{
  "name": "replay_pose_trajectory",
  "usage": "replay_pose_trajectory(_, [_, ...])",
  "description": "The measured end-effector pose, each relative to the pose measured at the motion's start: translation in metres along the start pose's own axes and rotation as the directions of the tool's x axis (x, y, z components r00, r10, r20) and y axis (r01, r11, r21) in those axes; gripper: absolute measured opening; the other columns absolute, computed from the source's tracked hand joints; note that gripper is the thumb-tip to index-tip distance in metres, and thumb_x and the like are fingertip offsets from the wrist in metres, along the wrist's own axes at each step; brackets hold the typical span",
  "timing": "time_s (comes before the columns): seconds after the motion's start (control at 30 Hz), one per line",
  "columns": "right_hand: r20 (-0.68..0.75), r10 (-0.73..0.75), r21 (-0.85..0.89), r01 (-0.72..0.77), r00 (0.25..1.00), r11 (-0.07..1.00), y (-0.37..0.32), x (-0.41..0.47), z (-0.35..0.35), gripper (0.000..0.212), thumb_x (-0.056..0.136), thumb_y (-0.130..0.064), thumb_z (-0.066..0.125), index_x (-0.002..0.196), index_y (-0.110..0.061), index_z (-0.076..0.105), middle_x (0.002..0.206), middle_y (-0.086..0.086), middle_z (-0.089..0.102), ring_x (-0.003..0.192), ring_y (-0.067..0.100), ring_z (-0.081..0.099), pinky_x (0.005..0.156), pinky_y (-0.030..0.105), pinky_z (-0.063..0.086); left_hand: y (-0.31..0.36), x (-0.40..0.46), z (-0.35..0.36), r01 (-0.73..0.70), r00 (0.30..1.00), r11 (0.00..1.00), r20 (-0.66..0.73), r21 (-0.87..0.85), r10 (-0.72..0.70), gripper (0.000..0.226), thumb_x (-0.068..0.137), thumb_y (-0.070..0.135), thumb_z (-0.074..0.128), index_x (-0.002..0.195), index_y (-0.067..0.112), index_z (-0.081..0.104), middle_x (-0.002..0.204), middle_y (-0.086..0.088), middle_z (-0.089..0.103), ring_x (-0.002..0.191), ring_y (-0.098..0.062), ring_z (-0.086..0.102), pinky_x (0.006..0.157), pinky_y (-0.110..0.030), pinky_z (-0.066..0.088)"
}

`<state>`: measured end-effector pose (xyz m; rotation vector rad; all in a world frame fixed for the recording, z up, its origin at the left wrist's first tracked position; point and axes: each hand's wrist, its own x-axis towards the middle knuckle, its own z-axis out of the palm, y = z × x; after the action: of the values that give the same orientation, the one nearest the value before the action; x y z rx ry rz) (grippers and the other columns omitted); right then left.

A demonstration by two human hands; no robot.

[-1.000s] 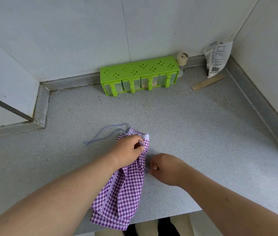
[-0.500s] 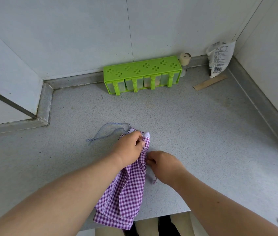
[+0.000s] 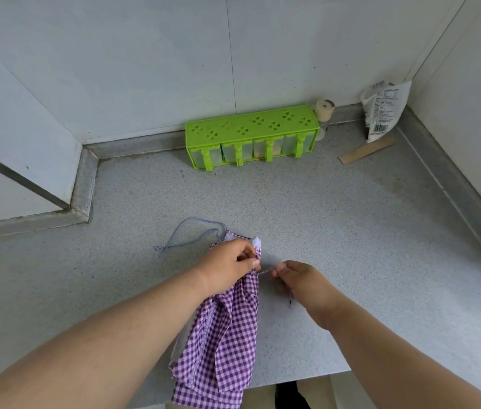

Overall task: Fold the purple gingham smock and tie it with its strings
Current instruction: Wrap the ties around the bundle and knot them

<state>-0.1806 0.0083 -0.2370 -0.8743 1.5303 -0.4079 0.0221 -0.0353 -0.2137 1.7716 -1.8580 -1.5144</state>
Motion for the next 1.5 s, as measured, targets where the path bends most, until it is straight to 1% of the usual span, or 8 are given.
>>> replay_pose_trajectory(0.17, [0.035,0.045,0.371,-0.054,0.998,0.927,-0.004,0.009,0.015,0.027,0.106,-0.021,0.056,0.100,-0.009,0.079,0.081,0.008,0.070,0.077,0.024,0.056,0.078,0.038,0.043,-0.001,0.004,-0.001,0.013,1.000,0.997,0.021,0.076,-0.015,0.004,0.100,0.029,0.070,0.101,0.025,0.071,0.097,0.011,0.072,0.092,-0.007,0.067,0.076,-0.021,0.048])
replay_pose_trajectory(0.4, [-0.080,0.029,0.517,0.016,0.996,0.856,-0.009,0.009,0.035,0.011,0.099,-0.009,0.069,0.095,-0.004,0.078,0.079,0.013,0.075,0.066,0.019,0.068,0.065,0.030,0.057,-0.002,0.008,-0.005,0.033,0.999,0.994,0.029,0.107,-0.036,0.007,0.099,0.024,0.072,0.106,0.025,0.074,0.097,0.011,0.071,0.090,-0.005,0.066,0.072,-0.010,0.045])
replay_pose_trajectory(0.7, [-0.253,-0.035,0.317,0.117,0.967,0.941,-0.007,0.011,0.041,0.005,0.092,-0.014,0.078,0.087,-0.013,0.079,0.076,0.007,0.078,0.072,0.023,0.073,0.082,0.052,0.063,0.002,0.010,0.001,0.052,0.999,0.998,-0.016,0.034,-0.051,0.012,0.095,0.029,0.077,0.086,0.034,0.072,0.087,0.011,0.075,0.078,0.001,0.066,0.065,-0.008,0.045])
replay_pose_trajectory(0.9, [-0.289,-0.020,0.341,0.123,0.957,0.932,-0.007,0.011,0.044,0.005,0.091,-0.016,0.078,0.096,-0.017,0.076,0.081,0.003,0.079,0.078,0.025,0.077,0.081,0.052,0.064,-0.001,0.013,0.004,0.067,0.997,0.997,-0.026,-0.032,-0.067,0.011,0.091,0.025,0.082,0.090,0.032,0.073,0.089,0.008,0.078,0.089,-0.007,0.074,0.088,-0.026,0.056])
replay_pose_trajectory(1.0, [-0.256,-0.041,0.334,0.128,0.966,0.934,-0.010,0.007,0.044,0.012,0.096,-0.015,0.072,0.093,-0.021,0.081,0.079,0.001,0.079,0.074,0.021,0.074,0.075,0.040,0.064,-0.004,0.015,0.005,0.068,0.997,0.997,-0.024,-0.044,-0.069,0.016,0.089,0.025,0.083,0.092,0.032,0.069,0.088,0.010,0.077,0.088,-0.006,0.073,0.091,-0.031,0.057])
replay_pose_trajectory(1.13, [-0.188,-0.166,0.163,0.198,0.968,0.967,-0.010,-0.003,0.045,0.035,0.099,-0.011,0.056,0.086,-0.032,0.080,0.064,-0.006,0.065,0.052,0.008,0.047,0.051,0.025,0.039,-0.004,0.015,0.006,0.063,0.997,0.997,-0.048,-0.053,-0.066,0.018,0.089,0.026,0.083,0.094,0.029,0.066,0.091,0.007,0.077,0.089,-0.012,0.074,0.089,-0.034,0.058])
replay_pose_trajectory(1.33, [-0.224,-0.209,0.079,0.232,0.952,0.970,-0.011,0.000,0.045,0.018,0.102,-0.023,0.066,0.095,-0.037,0.076,0.088,-0.004,0.077,0.072,0.008,0.070,0.060,0.016,0.051,-0.006,0.013,0.007,0.030,0.997,0.997,-0.071,0.076,-0.024,0.021,0.091,0.021,0.076,0.083,0.027,0.057,0.076,0.010,0.063,0.067,-0.009,0.055,0.068,-0.032,0.047])
replay_pose_trajectory(1.5, [-0.251,-0.143,0.128,0.179,0.957,0.975,-0.011,0.006,0.044,0.017,0.103,-0.018,0.063,0.102,-0.026,0.078,0.084,-0.010,0.077,0.071,-0.004,0.069,0.061,0.014,0.053,-0.001,0.009,0.002,0.036,0.999,0.997,0.011,0.067,-0.037,0.018,0.094,0.019,0.077,0.095,0.026,0.060,0.093,0.001,0.075,0.084,-0.014,0.069,0.081,-0.026,0.054])
